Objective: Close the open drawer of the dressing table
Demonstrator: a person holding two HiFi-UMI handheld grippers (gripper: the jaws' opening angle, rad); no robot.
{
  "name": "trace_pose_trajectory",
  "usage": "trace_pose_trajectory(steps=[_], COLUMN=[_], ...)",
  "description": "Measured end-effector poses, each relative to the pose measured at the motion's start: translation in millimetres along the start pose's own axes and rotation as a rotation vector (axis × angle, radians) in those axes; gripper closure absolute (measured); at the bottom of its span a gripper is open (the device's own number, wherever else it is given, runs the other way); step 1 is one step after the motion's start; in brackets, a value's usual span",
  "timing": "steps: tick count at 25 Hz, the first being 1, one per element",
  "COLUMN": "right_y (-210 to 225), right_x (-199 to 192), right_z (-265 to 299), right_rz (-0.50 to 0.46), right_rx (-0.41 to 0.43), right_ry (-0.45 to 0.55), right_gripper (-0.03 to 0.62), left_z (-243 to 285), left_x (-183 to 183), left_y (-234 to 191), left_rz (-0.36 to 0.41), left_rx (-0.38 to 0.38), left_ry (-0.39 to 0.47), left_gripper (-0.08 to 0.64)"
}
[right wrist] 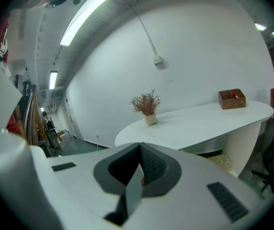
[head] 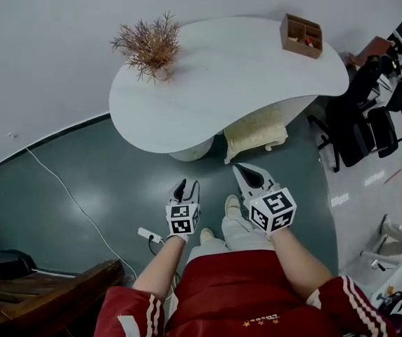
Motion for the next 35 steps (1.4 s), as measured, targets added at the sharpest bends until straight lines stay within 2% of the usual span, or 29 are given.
trace_pose_trajectory(steps=[5, 9, 12, 23, 29, 35], right_y=[-38.8, -65.9, -85.3, -104.6, -88.7, -74.2], right_x=[40.5, 65.3, 78.5, 121.0, 137.5, 156.2], right_z=[-18.9, -60.0, -80.2, -150.8, -217.0, -298.3], right_rz=[-0.026, -0.016, -0.031, -0.082, -0.090, -0.119], right_rx=[0.055, 0.066, 0.078, 0.130, 0.133, 0.145], right_ry=[0.038, 0.052, 0.059, 0.148, 0.196, 0.249], right_gripper=[0.588, 0.588, 0.588, 0.588, 0.588, 0.588], left_z=[-57.6, -110.3, -143.7, -232.3, -269.7, -309.8], left_x=[58.7, 93.7, 114.6, 155.3, 165.2, 177.2], left_y=[21.6, 46.5, 54.4, 101.5, 153.1, 222.2], left_rz=[0.020, -0.004, 0.016, -0.019, -0.012, 0.031], left_rx=[-0.065, -0.133, -0.162, -0.162, -0.113, -0.085], left_ry=[0.089, 0.102, 0.138, 0.301, 0.377, 0.487], left_gripper=[0.397, 0.390, 0.388, 0.393, 0.396, 0.403])
Point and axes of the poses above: the fingertips, and each gripper's own axes: z forward along the fingers, y to its right, x out of its top, the point moved 10 cm from there along -z, backward along the fingers, and after that the axes turned 12 degrees about y, right-handed, at the moved point
